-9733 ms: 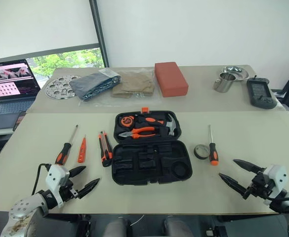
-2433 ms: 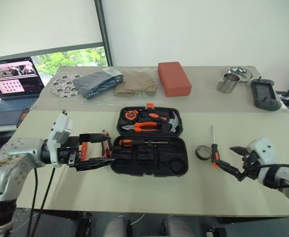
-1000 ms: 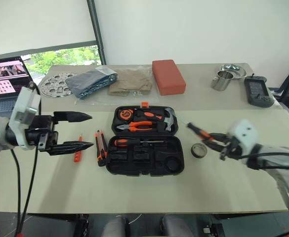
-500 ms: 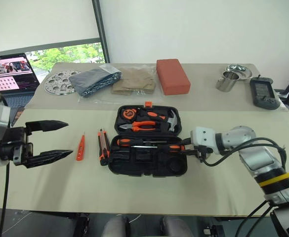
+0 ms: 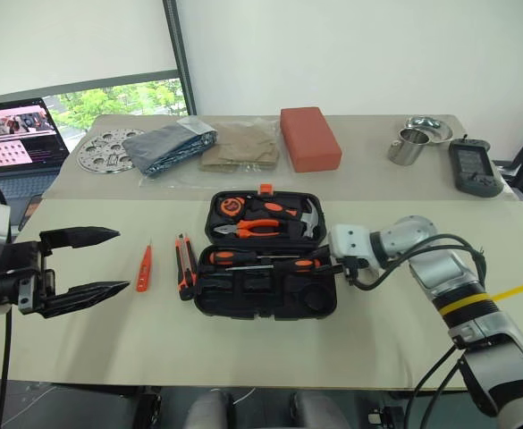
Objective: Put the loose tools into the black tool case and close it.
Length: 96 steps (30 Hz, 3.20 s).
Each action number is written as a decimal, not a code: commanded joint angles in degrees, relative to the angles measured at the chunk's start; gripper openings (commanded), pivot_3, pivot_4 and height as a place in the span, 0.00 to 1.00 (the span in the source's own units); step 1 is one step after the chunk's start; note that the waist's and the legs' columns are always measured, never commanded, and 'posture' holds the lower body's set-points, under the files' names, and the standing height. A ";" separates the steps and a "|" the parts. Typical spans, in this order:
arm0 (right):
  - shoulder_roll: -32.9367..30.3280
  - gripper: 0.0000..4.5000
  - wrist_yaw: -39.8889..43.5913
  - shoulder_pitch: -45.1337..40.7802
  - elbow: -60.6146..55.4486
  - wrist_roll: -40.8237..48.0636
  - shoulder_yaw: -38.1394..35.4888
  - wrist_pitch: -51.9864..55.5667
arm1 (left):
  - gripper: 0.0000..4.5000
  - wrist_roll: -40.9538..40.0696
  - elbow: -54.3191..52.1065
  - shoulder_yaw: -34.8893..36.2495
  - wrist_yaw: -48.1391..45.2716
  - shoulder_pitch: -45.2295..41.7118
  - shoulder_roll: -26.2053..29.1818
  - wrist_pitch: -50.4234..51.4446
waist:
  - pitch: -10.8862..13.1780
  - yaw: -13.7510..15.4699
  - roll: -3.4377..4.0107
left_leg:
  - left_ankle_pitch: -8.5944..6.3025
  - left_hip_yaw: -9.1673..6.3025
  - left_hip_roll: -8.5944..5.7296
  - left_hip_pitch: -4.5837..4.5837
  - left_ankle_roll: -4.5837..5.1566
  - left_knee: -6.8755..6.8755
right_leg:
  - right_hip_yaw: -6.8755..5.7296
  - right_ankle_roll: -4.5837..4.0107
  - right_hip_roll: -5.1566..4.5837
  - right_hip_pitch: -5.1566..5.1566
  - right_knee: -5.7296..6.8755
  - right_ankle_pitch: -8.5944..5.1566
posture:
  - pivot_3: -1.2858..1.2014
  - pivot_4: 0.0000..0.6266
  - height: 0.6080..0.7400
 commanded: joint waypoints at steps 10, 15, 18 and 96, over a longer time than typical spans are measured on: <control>-2.41 0.99 1.64 0.81 -3.19 1.83 -3.47 2.09 | 1.00 0.91 2.08 -1.92 -0.98 -2.01 1.02 -2.76 | -0.02 0.35 0.02 | 0.00 -0.02 -0.01 0.00 0.00 -0.09 | -0.04 -0.01 -0.02 0.00 -0.04 -0.01 | 0.52 0.24 1.00; -1.69 0.99 3.79 0.60 -9.90 10.51 -7.57 12.10 | 1.00 1.34 2.68 -2.69 -1.24 -2.73 1.07 -3.19 | -0.01 0.39 0.02 | 0.00 -0.01 -0.01 -0.02 0.00 -0.13 | -0.02 -0.02 -0.02 -0.04 -0.04 -0.01 | 0.52 0.24 1.00; 0.87 0.84 2.52 1.53 -13.94 15.63 -9.16 18.35 | 1.00 1.49 2.92 -3.40 -1.13 -3.25 1.03 -3.46 | -0.02 0.08 0.01 | 0.00 -0.01 0.02 0.00 0.00 -0.13 | -0.01 -0.04 -0.01 -0.03 -0.01 -0.01 | 0.52 0.24 1.00; -8.43 0.91 5.01 42.77 -34.42 41.58 -53.95 22.08 | 1.00 27.93 3.29 -23.58 58.54 -6.22 -30.48 2.98 | -0.17 1.23 -0.49 | 0.21 -0.04 -0.09 -0.03 -0.38 -0.38 | -0.04 0.10 -0.15 0.18 -0.26 0.07 | 0.52 0.24 1.00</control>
